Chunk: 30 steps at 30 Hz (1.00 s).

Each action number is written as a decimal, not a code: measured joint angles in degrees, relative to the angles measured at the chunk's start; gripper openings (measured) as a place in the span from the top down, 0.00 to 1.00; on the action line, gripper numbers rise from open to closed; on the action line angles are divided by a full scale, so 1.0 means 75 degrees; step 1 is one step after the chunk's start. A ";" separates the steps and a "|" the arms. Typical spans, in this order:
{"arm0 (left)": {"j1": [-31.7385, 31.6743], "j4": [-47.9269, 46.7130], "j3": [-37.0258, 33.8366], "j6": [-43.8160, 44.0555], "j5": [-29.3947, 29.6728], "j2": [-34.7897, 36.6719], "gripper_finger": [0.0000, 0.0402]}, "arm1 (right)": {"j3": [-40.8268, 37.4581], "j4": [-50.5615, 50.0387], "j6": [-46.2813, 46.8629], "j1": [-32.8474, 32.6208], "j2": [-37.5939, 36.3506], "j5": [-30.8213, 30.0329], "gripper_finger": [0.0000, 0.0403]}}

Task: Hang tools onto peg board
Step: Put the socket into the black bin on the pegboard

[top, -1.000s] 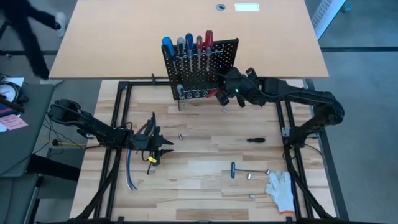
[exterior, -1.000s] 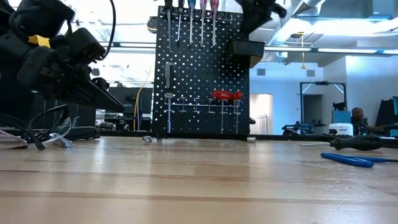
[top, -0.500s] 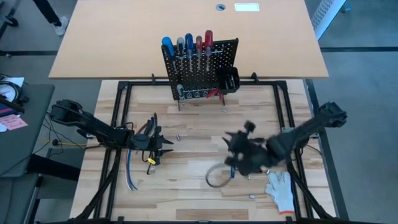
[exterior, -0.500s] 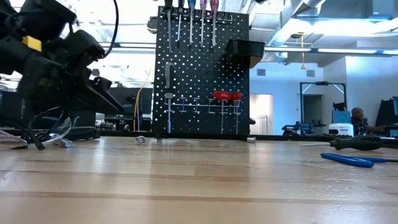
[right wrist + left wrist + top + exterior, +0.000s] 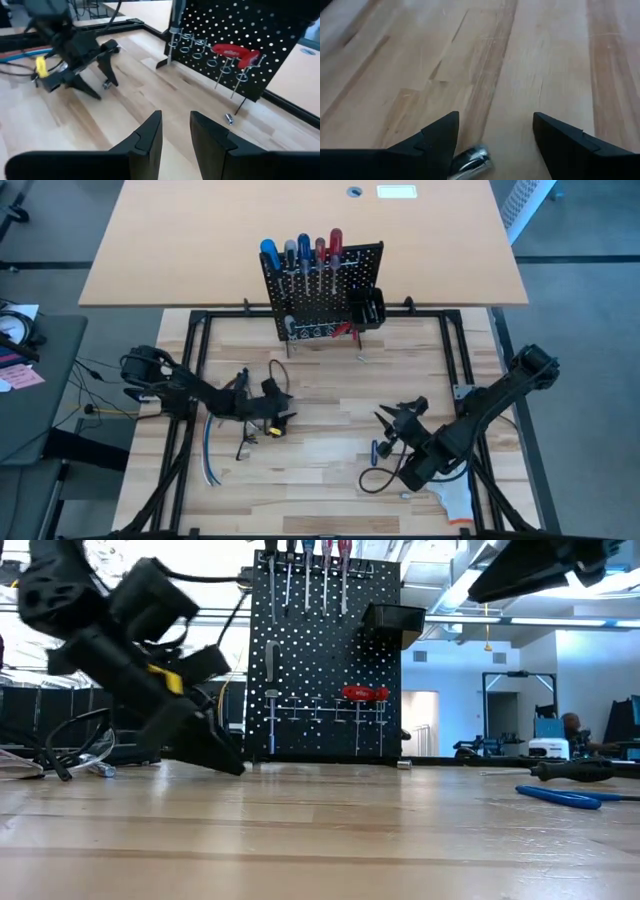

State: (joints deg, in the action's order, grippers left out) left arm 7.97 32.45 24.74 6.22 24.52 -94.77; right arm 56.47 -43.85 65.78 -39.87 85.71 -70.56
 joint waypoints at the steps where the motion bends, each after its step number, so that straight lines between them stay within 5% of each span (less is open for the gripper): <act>1: 0.0029 -0.0491 0.0272 0.0134 0.0096 -0.0024 0.37 | 0.0000 0.0020 -0.0018 0.0042 0.0000 -0.0006 0.73; 7: 0.0366 -0.3222 0.1405 0.0880 0.1238 0.0139 0.37 | 0.0000 0.0322 -0.0484 0.0122 0.0000 -0.0059 0.73; 13: 0.0646 -0.4244 0.1067 0.2158 0.2272 0.0690 0.37 | 0.0003 0.0589 -0.0630 0.0107 0.0255 -0.0074 0.73; 22: 0.0209 -0.0972 -0.0222 0.1806 0.1856 0.0739 0.37 | 0.0003 0.0920 -0.0636 0.0251 0.1045 -0.0129 0.73; 30: -0.0374 0.0267 -0.0461 0.1438 0.0958 0.0434 0.37 | 0.0003 0.0961 -0.0640 0.0410 0.1070 -0.0126 0.73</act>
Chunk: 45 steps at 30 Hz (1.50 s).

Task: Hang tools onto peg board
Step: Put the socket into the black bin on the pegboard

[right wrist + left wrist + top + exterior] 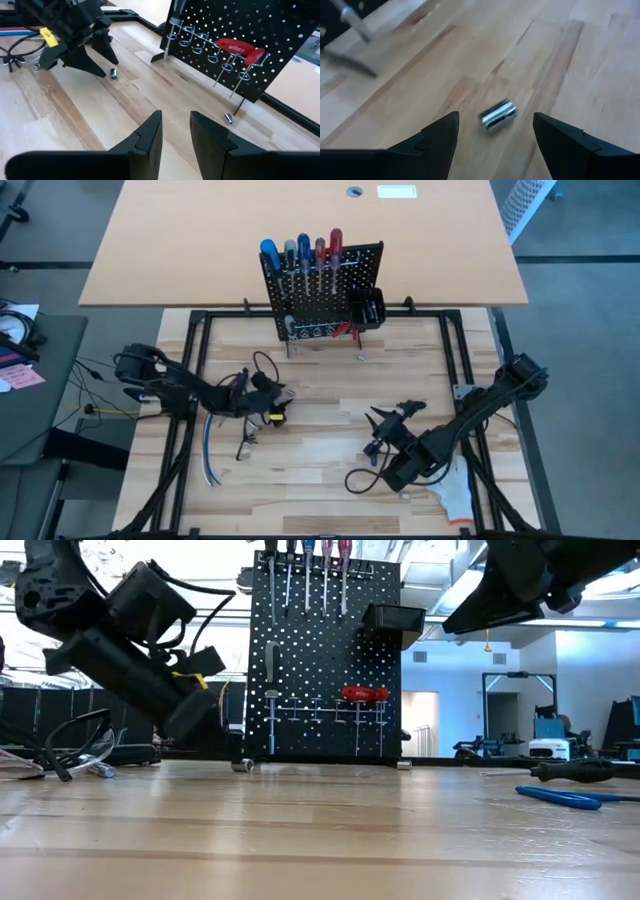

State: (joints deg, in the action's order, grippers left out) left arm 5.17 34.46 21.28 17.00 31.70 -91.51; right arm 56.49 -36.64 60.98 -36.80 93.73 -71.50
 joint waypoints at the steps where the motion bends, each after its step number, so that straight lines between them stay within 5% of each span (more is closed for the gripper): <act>1: -0.0021 0.0297 0.0013 -0.0130 0.0002 -0.0141 0.37 | 0.0000 -0.0003 0.0001 0.0023 0.0000 -0.0001 0.73; 13: -0.0363 0.0553 0.0708 -0.0376 -0.0371 -0.1290 0.41 | 0.0000 0.0041 -0.0022 0.0026 -0.0003 0.0000 0.73; 23: -0.0437 0.0530 0.0711 -0.0763 -0.1280 -0.1293 0.72 | 0.0000 0.0044 -0.0016 0.0219 0.0009 -0.0003 0.73; 37: -0.0159 0.1729 0.0794 -0.1555 -0.2850 -0.1304 0.73 | 0.0000 0.0096 0.0004 0.0530 0.0080 0.0152 0.73; 41: 0.0167 0.1888 0.1235 -0.1840 -0.2795 -0.1304 0.73 | 0.0003 0.0071 -0.0010 0.0629 0.0444 0.0235 0.73; 45: 0.0763 0.1819 0.1832 -0.2229 -0.2362 -0.1295 0.73 | 0.0003 -0.0173 -0.0317 0.0688 0.1050 0.1330 0.73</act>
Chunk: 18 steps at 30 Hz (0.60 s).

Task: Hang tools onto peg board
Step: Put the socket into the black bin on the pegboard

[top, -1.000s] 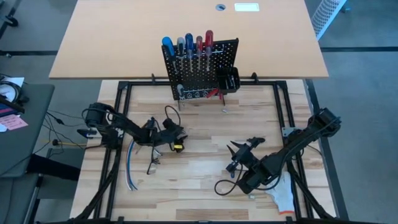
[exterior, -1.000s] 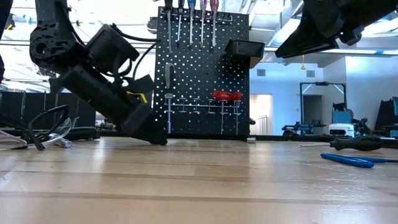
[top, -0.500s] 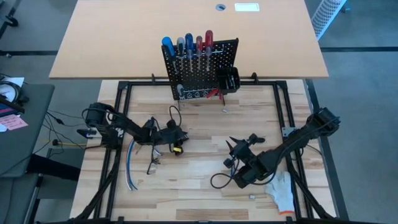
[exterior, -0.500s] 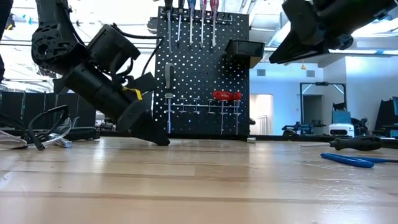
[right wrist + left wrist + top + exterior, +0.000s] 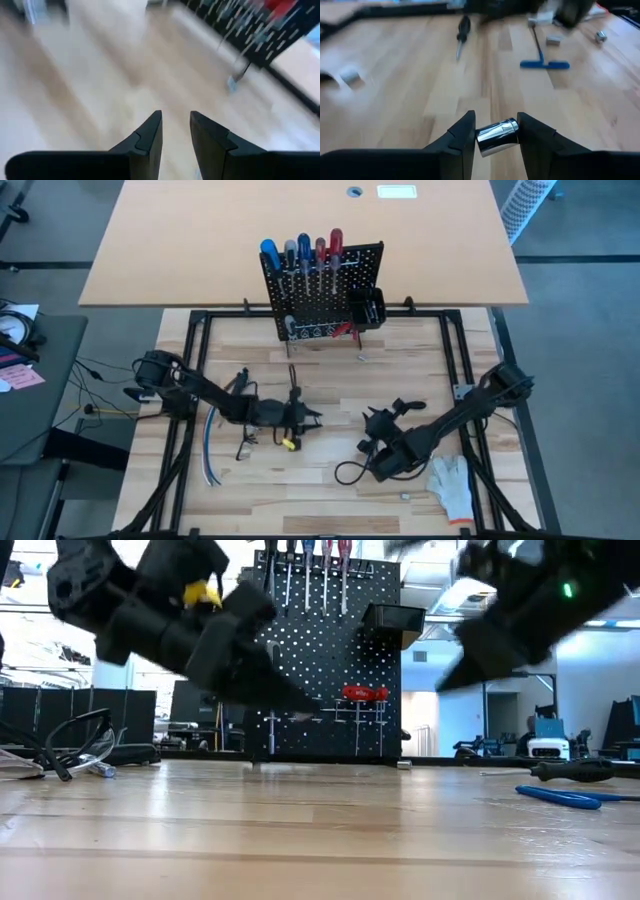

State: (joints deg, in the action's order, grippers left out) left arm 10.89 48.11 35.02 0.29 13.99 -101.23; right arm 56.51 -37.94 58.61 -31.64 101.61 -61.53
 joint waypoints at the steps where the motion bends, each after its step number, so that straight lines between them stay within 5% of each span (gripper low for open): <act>1: 0.0164 -0.0129 0.0170 -0.0084 0.0281 0.0000 0.73 | 0.0000 -0.0127 0.0078 -0.0005 0.0161 0.0227 0.73; 8: 0.0983 -0.2871 0.2068 -0.0642 0.2068 0.0377 0.73 | -0.0005 -0.1153 0.1723 -0.0335 0.0748 0.0626 0.73; 18: 0.1032 -0.6208 0.5692 -0.1754 0.3150 0.0607 0.73 | -0.0003 -0.1057 0.1548 -0.0343 0.0595 0.0620 0.73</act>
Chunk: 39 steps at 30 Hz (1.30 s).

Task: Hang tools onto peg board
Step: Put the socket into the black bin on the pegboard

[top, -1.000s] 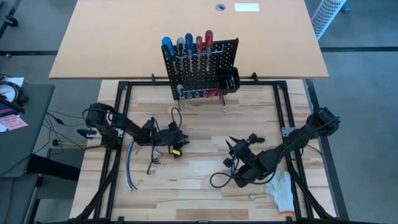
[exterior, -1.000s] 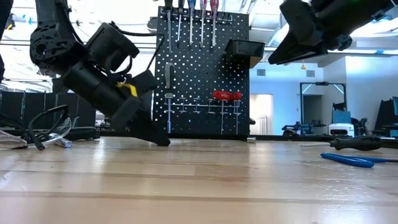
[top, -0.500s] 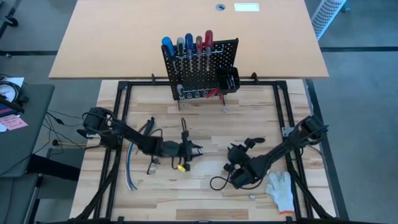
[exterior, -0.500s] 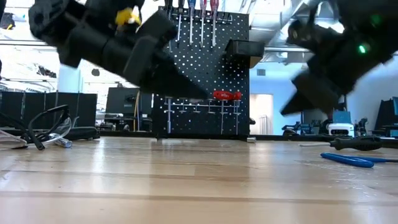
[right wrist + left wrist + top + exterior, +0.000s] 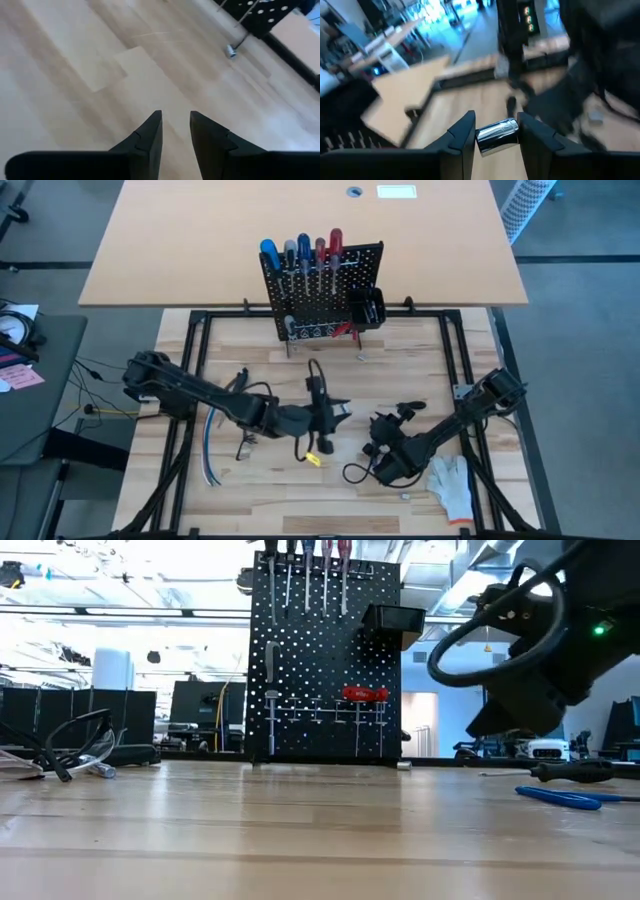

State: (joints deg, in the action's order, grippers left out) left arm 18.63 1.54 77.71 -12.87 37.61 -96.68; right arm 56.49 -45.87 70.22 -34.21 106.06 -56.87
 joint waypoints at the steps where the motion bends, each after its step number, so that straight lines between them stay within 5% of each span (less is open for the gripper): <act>1: -0.0035 -0.0154 0.0361 -0.0187 0.0013 -0.0015 0.73 | 0.0000 0.0081 -0.0005 -0.0045 -0.0001 0.0005 0.73; 9: -0.0580 -0.1329 0.2495 -0.0993 0.0038 -0.0009 0.73 | 0.0000 0.0324 0.0026 -0.0636 0.0000 0.0197 0.73; 20: -0.2052 -0.1079 0.3317 -0.1099 -0.1079 -0.0023 0.73 | 0.0000 0.0350 -0.0023 -0.0759 -0.0001 0.0183 0.73; 27: -0.3113 -0.1372 0.4231 -0.0934 -0.1711 -0.1124 0.73 | 0.0000 0.0343 -0.0042 -0.0718 -0.0001 0.0170 0.73; 39: -0.3806 -0.2156 0.6006 -0.0924 -0.1722 -0.3038 0.73 | 0.0000 0.0382 -0.0224 -0.0774 0.0001 0.0174 0.73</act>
State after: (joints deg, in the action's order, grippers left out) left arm -9.91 -14.63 122.76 -19.80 24.69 -119.47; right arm 56.49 -43.00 68.53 -40.01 106.07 -55.57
